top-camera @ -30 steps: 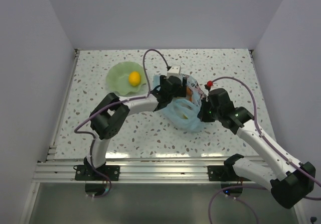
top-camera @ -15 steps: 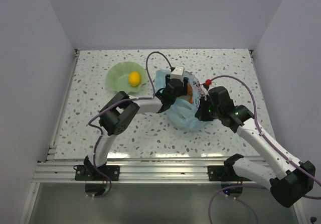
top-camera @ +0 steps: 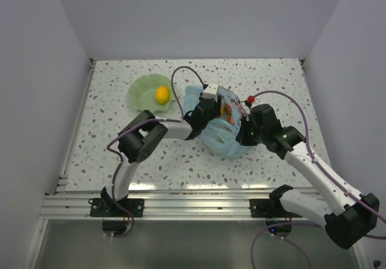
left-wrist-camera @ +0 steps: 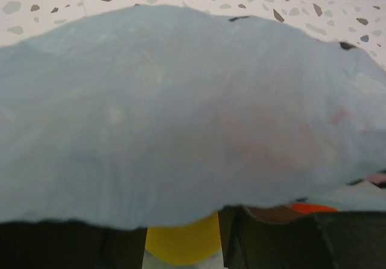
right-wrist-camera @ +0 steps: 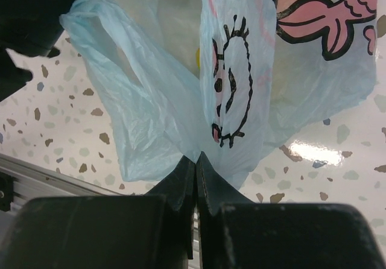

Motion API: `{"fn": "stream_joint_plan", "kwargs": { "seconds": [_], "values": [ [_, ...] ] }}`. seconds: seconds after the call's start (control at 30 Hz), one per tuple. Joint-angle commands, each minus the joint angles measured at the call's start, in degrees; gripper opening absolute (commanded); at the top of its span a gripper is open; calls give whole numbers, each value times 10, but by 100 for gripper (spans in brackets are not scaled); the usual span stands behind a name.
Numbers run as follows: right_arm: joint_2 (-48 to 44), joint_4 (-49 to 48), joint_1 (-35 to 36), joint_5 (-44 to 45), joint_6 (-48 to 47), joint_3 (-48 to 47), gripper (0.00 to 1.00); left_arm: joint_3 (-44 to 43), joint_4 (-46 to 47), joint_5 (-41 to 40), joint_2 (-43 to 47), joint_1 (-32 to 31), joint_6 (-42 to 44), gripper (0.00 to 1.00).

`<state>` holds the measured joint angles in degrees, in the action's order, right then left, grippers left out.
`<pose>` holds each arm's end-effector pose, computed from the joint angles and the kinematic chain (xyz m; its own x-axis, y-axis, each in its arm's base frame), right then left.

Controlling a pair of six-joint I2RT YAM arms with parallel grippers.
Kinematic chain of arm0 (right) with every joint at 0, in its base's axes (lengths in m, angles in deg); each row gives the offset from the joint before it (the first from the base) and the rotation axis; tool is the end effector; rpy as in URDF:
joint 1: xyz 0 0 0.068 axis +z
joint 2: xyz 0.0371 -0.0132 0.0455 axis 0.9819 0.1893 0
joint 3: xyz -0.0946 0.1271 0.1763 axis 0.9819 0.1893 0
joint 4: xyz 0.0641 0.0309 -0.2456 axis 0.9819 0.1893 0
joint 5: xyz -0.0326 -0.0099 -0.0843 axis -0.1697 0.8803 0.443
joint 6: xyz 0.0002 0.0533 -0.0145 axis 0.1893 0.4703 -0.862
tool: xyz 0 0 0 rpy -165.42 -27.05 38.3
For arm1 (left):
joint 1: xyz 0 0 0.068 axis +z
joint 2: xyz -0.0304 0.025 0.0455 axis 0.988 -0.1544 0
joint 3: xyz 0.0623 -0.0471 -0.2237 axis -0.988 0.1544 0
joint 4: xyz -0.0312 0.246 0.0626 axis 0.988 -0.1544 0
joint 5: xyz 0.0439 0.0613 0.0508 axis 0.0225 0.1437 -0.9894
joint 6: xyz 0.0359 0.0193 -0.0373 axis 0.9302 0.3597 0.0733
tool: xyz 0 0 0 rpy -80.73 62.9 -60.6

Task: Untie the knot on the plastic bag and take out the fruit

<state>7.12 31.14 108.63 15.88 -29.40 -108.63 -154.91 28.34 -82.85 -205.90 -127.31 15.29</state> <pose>0.1933 0.1096 0.2572 -0.7782 0.0617 -0.6250 -0.1708 0.9369 0.3051 0.3254 -0.3180 0.1261 -0.2904 -0.1241 -0.9488 0.3240 0.9202 -0.2196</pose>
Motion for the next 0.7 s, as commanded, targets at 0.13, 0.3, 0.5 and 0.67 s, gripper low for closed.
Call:
{"fn": "stream_joint_plan", "kwargs": {
  "seconds": [0.13,0.3,0.5,0.67],
  "values": [
    [6,16,-2,85,-12,-48,0,115,33,37,131,-1,20,1],
    [11,26,-4,128,-11,-56,0,195,10,82,216,-17,31,1],
    [14,21,-8,155,-16,-50,0,263,-55,107,327,-45,34,0],
    [13,9,-9,145,-21,-13,0,254,-133,107,435,-46,5,0]
  ]
}}
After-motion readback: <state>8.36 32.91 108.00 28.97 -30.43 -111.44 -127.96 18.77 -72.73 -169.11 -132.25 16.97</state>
